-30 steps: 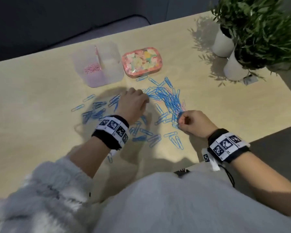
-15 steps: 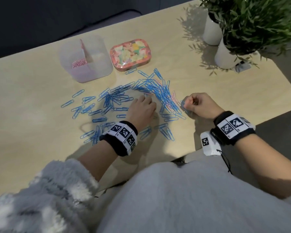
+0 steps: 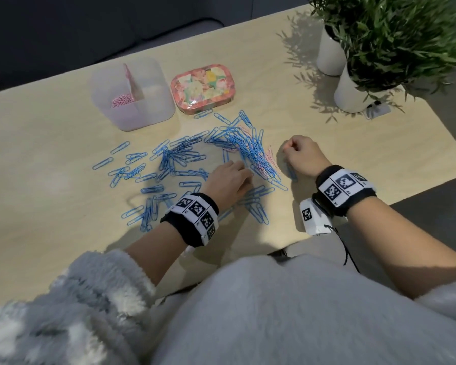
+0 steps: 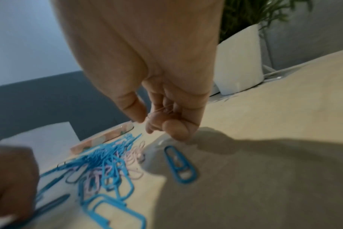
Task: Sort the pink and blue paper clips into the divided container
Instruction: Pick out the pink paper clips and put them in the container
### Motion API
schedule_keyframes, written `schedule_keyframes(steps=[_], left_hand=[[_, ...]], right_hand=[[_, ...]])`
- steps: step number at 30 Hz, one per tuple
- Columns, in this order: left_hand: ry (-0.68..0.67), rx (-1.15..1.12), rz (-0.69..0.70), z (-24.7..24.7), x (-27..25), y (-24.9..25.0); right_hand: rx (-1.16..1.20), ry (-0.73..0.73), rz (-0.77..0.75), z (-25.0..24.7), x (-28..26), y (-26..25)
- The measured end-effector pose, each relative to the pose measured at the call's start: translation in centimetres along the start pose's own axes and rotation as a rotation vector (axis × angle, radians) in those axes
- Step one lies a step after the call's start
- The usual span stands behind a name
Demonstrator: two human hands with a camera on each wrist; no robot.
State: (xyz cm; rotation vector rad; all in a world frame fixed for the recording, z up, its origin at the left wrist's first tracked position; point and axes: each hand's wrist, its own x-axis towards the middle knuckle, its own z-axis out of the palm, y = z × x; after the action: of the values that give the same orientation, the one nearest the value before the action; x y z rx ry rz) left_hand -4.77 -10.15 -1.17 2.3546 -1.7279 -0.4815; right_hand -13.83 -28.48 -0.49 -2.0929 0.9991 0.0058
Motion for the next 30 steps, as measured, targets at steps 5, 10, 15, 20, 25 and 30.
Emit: schedule_keyframes(steps=[5,10,15,20,25,30], left_hand=[[0.038,0.024,0.022,0.0,-0.1,-0.3],[0.063,0.166,0.027,0.0,0.4,-0.9],[-0.042,0.243,0.032,0.2,1.4,-0.7],[0.089,0.304,0.049,0.0,0.0,-1.8],[0.109,0.235,-0.002,-1.2,0.6,-2.0],[-0.019,0.166,0.036,-2.2,3.6,-0.8]], right_hand=[[-0.099,-0.012,0.006,2.3,0.7,-1.5],[-0.202,0.032,-0.048,2.7,0.8,-2.8],[-0.220,0.034,-0.021,3.2,0.5,-2.6],[-0.277,-0.008,-0.016,2.4,0.4,-1.9],[-0.395,-0.009,-0.144,2.6,0.2,-1.3],[-0.235,0.006,-0.066,1.9,0.9,-0.9]])
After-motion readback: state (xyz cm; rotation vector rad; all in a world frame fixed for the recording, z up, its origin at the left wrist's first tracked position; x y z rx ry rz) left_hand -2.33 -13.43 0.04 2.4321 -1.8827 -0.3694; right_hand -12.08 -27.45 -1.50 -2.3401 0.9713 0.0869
